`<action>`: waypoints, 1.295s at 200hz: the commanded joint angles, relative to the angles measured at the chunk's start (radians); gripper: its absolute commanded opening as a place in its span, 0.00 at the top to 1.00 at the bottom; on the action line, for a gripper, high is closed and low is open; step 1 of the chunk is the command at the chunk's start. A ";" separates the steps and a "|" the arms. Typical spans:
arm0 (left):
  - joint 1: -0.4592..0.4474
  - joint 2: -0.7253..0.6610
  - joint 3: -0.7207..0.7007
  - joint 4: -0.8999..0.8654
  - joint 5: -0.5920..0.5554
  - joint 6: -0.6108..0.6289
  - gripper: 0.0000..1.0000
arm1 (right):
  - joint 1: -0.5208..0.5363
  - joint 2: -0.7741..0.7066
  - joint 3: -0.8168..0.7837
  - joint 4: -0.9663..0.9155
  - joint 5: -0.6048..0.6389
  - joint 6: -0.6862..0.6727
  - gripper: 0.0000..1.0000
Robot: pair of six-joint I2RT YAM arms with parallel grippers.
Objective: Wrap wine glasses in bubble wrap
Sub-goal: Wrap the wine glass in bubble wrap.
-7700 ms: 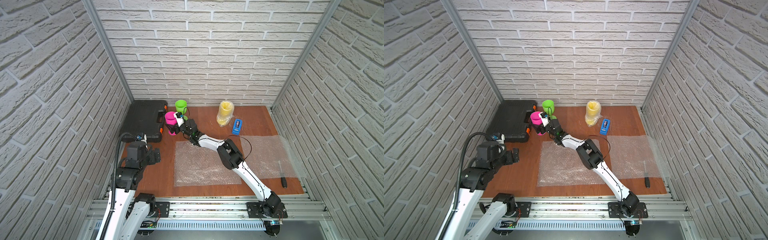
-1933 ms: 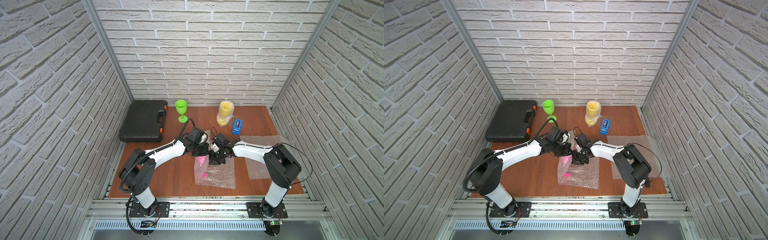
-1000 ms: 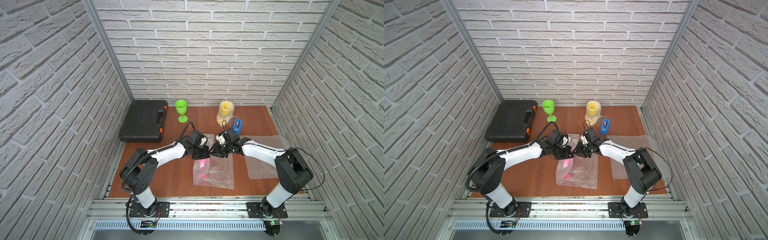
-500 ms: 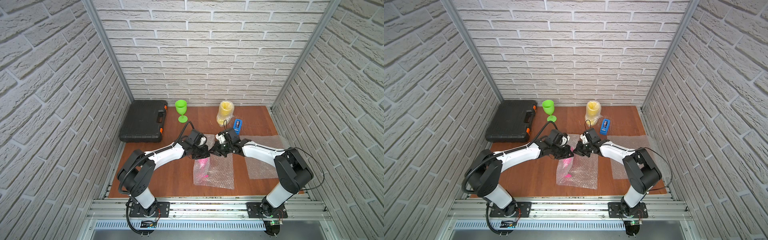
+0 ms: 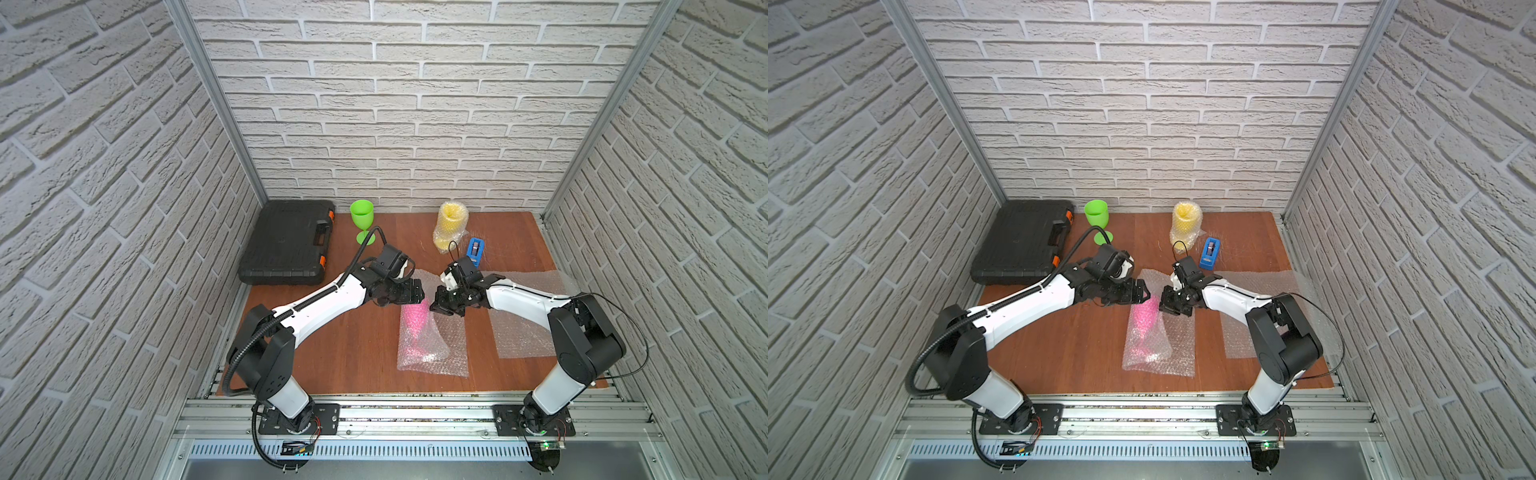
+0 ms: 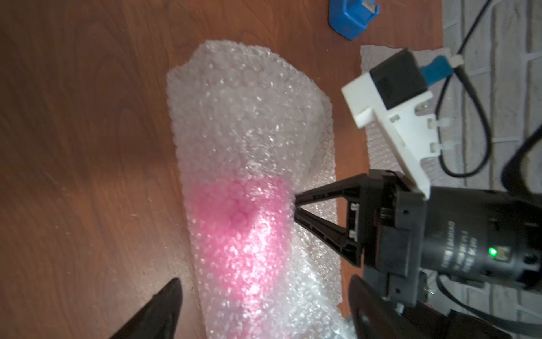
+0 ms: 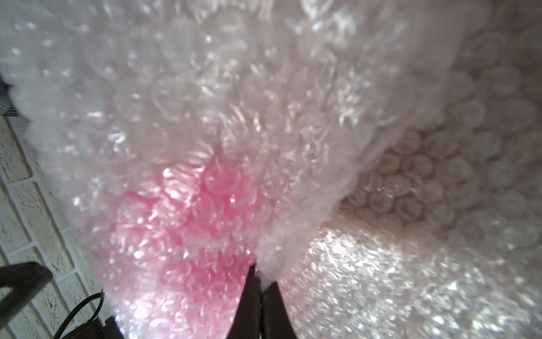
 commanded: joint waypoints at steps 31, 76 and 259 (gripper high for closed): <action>-0.057 0.183 0.125 -0.139 -0.125 0.053 0.02 | -0.017 0.023 0.025 -0.039 0.023 -0.049 0.97; -0.059 0.281 0.165 -0.128 -0.122 0.047 0.02 | -0.030 0.027 0.032 -0.047 0.029 -0.061 0.97; 0.162 0.044 -0.414 0.609 0.337 -0.034 0.23 | 0.109 -0.046 0.034 -0.219 -0.063 -0.091 0.78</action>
